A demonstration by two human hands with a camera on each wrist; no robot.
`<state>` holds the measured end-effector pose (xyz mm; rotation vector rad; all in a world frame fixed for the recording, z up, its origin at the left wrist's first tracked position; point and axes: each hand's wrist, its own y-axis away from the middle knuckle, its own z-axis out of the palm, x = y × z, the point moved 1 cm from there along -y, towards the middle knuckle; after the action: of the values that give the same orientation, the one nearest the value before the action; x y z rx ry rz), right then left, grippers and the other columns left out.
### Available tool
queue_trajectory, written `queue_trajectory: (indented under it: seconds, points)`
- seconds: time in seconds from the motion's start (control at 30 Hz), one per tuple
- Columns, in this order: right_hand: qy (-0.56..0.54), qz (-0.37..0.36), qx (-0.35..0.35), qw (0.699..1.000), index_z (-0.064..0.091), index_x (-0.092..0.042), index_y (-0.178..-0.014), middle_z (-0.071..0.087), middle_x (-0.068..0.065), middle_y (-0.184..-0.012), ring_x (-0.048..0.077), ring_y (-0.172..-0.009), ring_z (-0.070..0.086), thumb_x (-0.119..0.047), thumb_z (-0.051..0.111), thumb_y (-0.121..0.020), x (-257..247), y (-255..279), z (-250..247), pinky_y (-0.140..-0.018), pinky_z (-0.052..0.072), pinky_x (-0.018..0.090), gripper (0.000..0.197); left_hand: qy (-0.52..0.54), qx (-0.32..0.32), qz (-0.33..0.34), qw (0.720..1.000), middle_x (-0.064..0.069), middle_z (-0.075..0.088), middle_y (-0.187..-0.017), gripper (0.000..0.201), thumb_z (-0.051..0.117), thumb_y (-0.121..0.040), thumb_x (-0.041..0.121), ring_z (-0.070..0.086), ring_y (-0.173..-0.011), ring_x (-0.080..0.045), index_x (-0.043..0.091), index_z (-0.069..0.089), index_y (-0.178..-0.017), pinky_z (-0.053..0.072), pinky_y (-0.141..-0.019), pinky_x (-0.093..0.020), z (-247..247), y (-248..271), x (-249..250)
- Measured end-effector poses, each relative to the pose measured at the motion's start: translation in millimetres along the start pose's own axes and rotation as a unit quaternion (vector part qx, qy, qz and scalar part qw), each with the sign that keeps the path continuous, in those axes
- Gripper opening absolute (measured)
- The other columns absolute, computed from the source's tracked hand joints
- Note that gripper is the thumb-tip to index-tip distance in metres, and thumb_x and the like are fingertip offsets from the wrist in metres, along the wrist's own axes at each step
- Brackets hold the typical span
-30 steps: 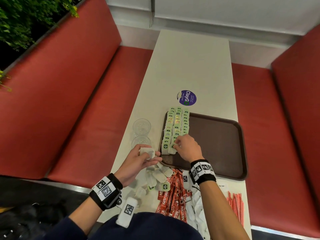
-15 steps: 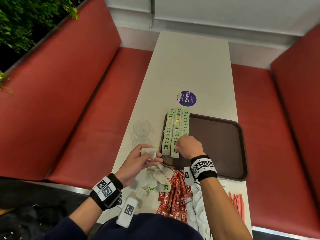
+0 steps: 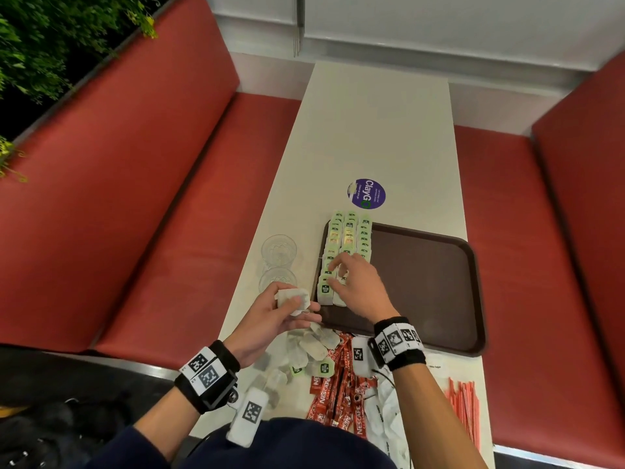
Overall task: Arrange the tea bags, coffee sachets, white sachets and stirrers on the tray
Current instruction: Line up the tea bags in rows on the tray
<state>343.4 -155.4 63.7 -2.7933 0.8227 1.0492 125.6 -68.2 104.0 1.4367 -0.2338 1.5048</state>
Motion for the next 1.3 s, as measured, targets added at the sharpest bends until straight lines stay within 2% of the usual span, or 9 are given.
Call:
queue_trajectory:
  seconds: [0.07,0.17,0.3,0.47,0.6,0.67,0.83,1.03,1.3]
  points:
    - [-0.141,-0.042,-0.041,0.988,0.066,-0.037,-0.107,0.067,-0.010,-0.103,0.007,-0.088,0.065,-0.020,0.071,-0.099,-22.9,13.7,-9.2,-0.080,0.052,0.027,0.020,-0.003,-0.004,0.002,1.000,-0.025,0.078,-0.117,0.030,0.057,-0.112,0.018,0.077,-0.108,-0.043,-0.002,0.047,-0.132,0.064,-0.086,-0.036,1.6,-0.6,1.1]
    - [-0.231,-0.050,-0.097,0.967,0.068,-0.035,-0.110,0.072,-0.009,-0.101,0.015,-0.086,0.071,-0.021,0.064,-0.106,-50.4,32.1,-18.7,-0.084,0.056,0.031,0.016,-0.011,-0.008,0.010,1.000,-0.029,0.076,-0.113,0.029,0.055,-0.113,0.021,0.077,-0.096,-0.041,0.000,0.049,-0.131,0.060,-0.072,-0.032,4.0,-3.0,2.2]
    - [-0.249,-0.064,-0.104,0.961,0.067,-0.030,-0.108,0.074,-0.003,-0.093,0.016,-0.075,0.076,-0.019,0.068,-0.106,-58.8,42.5,-21.2,-0.079,0.060,0.038,0.012,-0.031,-0.010,0.013,0.999,-0.028,0.077,-0.107,0.026,0.055,-0.113,0.026,0.075,-0.084,-0.037,0.003,0.051,-0.126,0.055,-0.063,-0.030,6.3,-6.0,0.4]
    - [-0.254,-0.043,-0.078,0.963,0.076,-0.027,-0.101,0.074,0.000,-0.093,0.010,-0.082,0.065,-0.013,0.067,-0.103,-51.9,44.3,-30.4,-0.084,0.052,0.036,0.017,-0.050,-0.005,0.015,0.999,-0.015,0.065,-0.085,0.021,0.060,-0.110,0.033,0.057,-0.068,-0.025,0.012,0.059,-0.109,0.042,-0.058,-0.029,6.4,-5.6,1.1]
    - [-0.283,-0.076,-0.099,0.951,0.079,-0.025,-0.113,0.076,-0.002,-0.103,0.017,-0.098,0.073,-0.001,0.072,-0.095,-54.5,57.4,-46.3,-0.091,0.061,0.035,0.030,-0.040,0.001,0.002,0.999,-0.013,0.057,-0.082,0.025,0.058,-0.111,0.034,0.049,-0.062,-0.020,0.011,0.061,-0.101,0.035,-0.055,-0.027,7.1,-6.7,2.7]
    - [-0.245,-0.089,-0.060,0.964,0.080,-0.027,-0.108,0.077,-0.006,-0.100,0.017,-0.097,0.074,-0.009,0.080,-0.093,-55.3,59.2,-46.0,-0.088,0.062,0.035,0.024,-0.045,-0.007,-0.008,0.999,-0.012,0.056,-0.082,0.026,0.054,-0.113,0.032,0.047,-0.059,-0.018,0.009,0.062,-0.105,0.033,-0.053,-0.026,10.6,-8.2,2.5]
    - [-0.274,-0.052,0.028,0.960,0.077,-0.025,-0.100,0.077,-0.008,-0.105,0.016,-0.104,0.074,-0.026,0.084,-0.097,-37.3,57.4,-52.0,-0.090,0.062,0.039,0.008,-0.018,-0.014,-0.039,0.999,-0.012,0.064,-0.091,0.026,0.051,-0.115,0.028,0.051,-0.067,-0.019,0.005,0.060,-0.123,0.034,-0.057,-0.029,21.8,-12.9,-2.1]
    - [-0.262,0.073,0.143,0.952,0.071,-0.026,-0.104,0.079,-0.011,-0.101,0.004,-0.098,0.074,-0.028,0.078,-0.101,21.4,52.2,-60.3,-0.096,0.061,0.035,0.008,-0.059,-0.002,-0.040,0.997,-0.019,0.065,-0.108,0.041,0.045,-0.099,-0.013,0.065,-0.081,-0.019,0.009,0.049,-0.134,0.046,-0.065,-0.031,15.4,-11.5,-9.9]
    - [-0.174,0.121,0.050,0.976,0.072,-0.030,-0.108,0.079,-0.008,-0.099,0.008,-0.095,0.076,-0.033,0.078,-0.101,83.3,34.1,-10.1,-0.086,0.067,0.043,0.010,-0.040,-0.007,-0.009,0.999,-0.020,0.072,-0.103,0.023,0.047,-0.109,-0.007,0.072,-0.085,-0.026,0.002,0.052,-0.129,0.051,-0.067,-0.031,7.2,-14.1,-12.8]
